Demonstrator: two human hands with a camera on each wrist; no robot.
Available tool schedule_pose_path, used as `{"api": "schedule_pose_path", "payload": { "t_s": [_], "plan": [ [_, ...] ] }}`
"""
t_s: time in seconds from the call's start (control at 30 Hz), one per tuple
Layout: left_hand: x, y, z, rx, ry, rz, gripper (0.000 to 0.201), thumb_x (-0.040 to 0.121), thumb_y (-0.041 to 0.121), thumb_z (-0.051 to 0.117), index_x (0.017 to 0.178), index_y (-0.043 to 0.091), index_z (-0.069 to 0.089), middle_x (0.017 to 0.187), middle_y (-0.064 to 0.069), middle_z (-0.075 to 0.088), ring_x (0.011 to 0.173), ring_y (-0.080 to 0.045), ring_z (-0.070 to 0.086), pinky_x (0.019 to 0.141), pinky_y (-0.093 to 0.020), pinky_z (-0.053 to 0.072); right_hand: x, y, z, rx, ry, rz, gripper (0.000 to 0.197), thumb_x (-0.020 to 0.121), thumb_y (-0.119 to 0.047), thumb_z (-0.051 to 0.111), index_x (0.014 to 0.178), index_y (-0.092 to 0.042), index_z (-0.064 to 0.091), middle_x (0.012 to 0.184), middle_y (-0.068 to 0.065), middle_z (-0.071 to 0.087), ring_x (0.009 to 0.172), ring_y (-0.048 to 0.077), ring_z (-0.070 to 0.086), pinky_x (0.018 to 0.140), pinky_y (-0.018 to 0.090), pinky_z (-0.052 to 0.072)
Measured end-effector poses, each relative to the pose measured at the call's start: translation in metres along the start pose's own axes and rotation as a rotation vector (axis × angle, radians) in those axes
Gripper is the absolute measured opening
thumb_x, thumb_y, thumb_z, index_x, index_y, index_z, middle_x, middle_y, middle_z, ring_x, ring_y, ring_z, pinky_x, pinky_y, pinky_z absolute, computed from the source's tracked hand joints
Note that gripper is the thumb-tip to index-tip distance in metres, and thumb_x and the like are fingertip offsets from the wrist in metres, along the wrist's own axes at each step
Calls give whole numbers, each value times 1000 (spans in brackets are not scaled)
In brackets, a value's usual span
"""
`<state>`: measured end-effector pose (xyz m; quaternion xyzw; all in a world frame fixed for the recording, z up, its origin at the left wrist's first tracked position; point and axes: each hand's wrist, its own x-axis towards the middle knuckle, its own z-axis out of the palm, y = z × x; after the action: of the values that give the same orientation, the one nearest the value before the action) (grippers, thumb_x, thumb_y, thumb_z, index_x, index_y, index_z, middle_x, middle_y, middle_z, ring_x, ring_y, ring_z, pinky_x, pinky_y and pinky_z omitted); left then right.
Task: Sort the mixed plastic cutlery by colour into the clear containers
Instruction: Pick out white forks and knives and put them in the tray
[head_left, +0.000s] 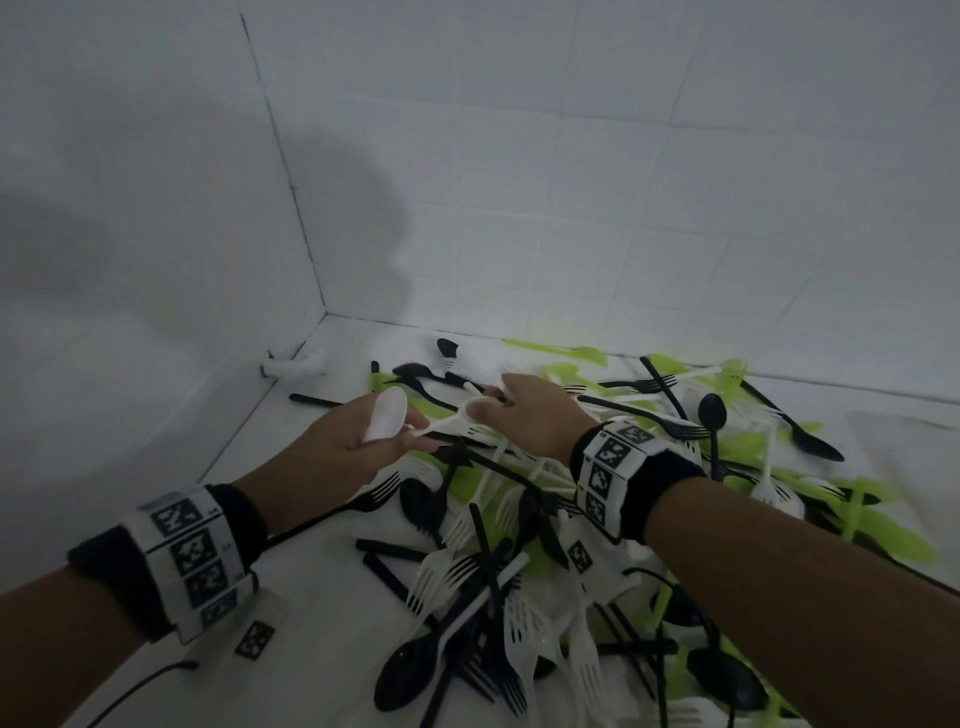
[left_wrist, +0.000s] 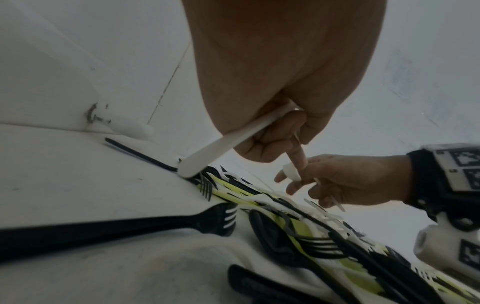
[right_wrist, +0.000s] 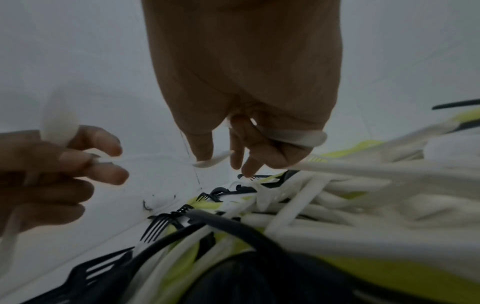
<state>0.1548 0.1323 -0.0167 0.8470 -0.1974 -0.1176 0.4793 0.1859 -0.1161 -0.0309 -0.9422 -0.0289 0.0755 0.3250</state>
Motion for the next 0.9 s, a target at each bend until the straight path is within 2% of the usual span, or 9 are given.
{"api": "schedule_pose_path", "payload": {
  "t_s": [0.07,0.13,0.2,0.27,0.37,0.47,0.57,0.67,0.9],
  "plan": [
    [-2,2,-4,-37,-20,-12,15,102,25,62,117,25,64,101,8,77,71,-32,51,62,-35,46,-2,0,2,51,35,-32,36,97,-45,59,79,-14,51,76,-2,54,69,14,49,64,32,39],
    [0,4,-7,18,-71,-80,25,99,34,65,123,29,61,106,3,74,72,-14,56,63,-26,49,0,-2,0,164,92,-77,33,97,-36,59,79,-8,56,75,6,60,70,18,54,71,39,49],
    [4,5,-8,93,-177,-170,35,99,44,62,131,29,57,109,8,74,85,1,61,83,-25,53,-1,-6,-2,233,69,-145,31,98,-32,60,79,-6,62,81,10,69,72,19,60,79,46,53],
    [13,10,-5,80,-272,-204,37,101,47,58,130,25,59,116,9,74,110,-4,65,105,-36,48,-5,-13,-3,270,21,-191,34,98,-35,64,74,-11,64,75,-2,69,69,7,60,77,39,54],
    [26,21,12,-182,-302,-251,15,105,22,55,117,15,61,96,-2,76,86,-17,72,84,-32,56,-10,-20,2,318,20,-201,29,97,-36,68,72,-21,68,75,-8,71,70,6,63,76,32,52],
    [39,33,34,-317,-199,-308,6,104,16,55,99,20,57,65,3,46,54,-11,41,55,-27,39,-17,-15,-1,330,85,-180,41,97,-41,63,71,-9,60,64,4,57,61,12,49,63,37,43],
    [51,32,46,-281,-204,-362,9,97,17,56,105,15,54,73,1,41,59,-11,35,56,-29,33,-20,11,-23,250,232,-31,43,101,-43,51,71,-14,43,65,3,45,61,15,43,59,34,36],
    [58,25,54,-193,-231,-387,42,87,25,55,129,21,51,87,-2,46,70,-14,41,60,-30,38,-16,62,-53,-3,342,121,33,103,-34,44,78,-14,51,72,0,54,73,24,54,62,33,37],
    [80,33,75,99,-157,-109,16,106,24,45,121,29,50,82,-4,63,62,-15,53,59,-31,44,-10,119,-93,-452,4,260,38,102,-9,44,130,-20,68,132,7,62,114,28,61,89,34,53]
  ]
}}
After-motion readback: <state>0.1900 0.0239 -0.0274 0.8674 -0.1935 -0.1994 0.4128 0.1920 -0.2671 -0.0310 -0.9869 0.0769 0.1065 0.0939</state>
